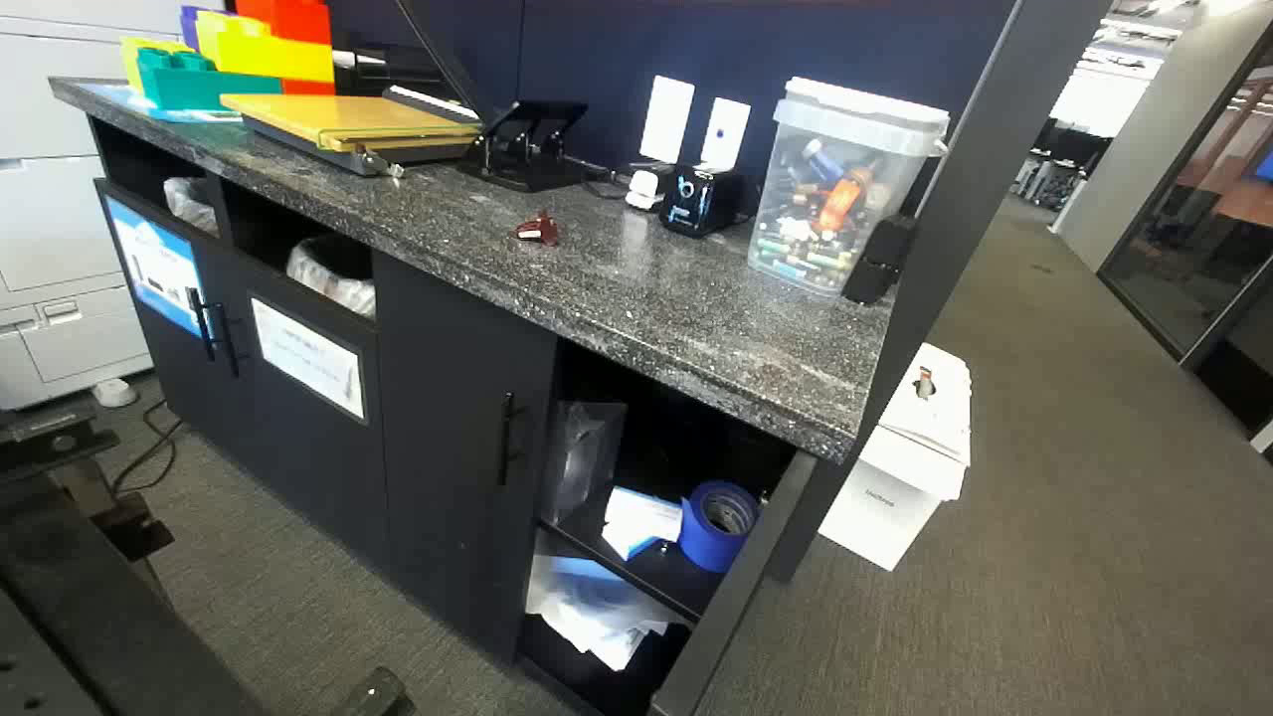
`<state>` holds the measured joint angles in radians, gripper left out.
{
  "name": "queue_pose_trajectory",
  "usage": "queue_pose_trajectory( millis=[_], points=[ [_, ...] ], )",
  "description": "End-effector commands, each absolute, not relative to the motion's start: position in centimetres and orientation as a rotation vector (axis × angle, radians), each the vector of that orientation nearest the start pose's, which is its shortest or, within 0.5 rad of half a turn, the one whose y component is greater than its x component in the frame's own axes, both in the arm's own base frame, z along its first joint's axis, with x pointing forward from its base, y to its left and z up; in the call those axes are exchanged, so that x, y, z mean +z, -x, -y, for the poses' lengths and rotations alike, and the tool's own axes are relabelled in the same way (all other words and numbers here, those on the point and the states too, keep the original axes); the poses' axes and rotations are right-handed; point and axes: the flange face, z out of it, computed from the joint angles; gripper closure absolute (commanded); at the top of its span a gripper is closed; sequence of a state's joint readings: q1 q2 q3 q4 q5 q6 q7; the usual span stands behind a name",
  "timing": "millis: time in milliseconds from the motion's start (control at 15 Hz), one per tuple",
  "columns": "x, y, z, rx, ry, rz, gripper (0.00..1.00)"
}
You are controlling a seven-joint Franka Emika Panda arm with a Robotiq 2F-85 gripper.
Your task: Move the brown object to the right on the counter
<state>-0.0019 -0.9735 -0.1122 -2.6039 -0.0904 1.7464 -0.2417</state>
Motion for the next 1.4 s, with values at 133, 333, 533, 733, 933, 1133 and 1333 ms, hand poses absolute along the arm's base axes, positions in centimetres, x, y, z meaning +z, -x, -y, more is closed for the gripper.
queue_pose_trajectory(
  millis=[133,333,533,733,933,1133,1333],
  points=[
    [54.1,-27.2,4.5,-0.177,3.138,0.286,0.0],
    [54.3,-28.0,4.3,-0.171,3.132,0.271,0.0],
    [54.2,-32.0,2.1,-0.151,3.129,0.198,0.0],
    [53.8,-37.2,-1.4,-0.209,3.103,0.092,0.0],
    [52.2,-42.6,-5.3,-0.301,3.048,-0.076,0.0],
    [49.3,-48.1,-8.7,-0.351,3.025,-0.244,0.0],
    [45.9,-53.2,-11.7,-0.357,2.994,-0.386,0.0]
  ],
)
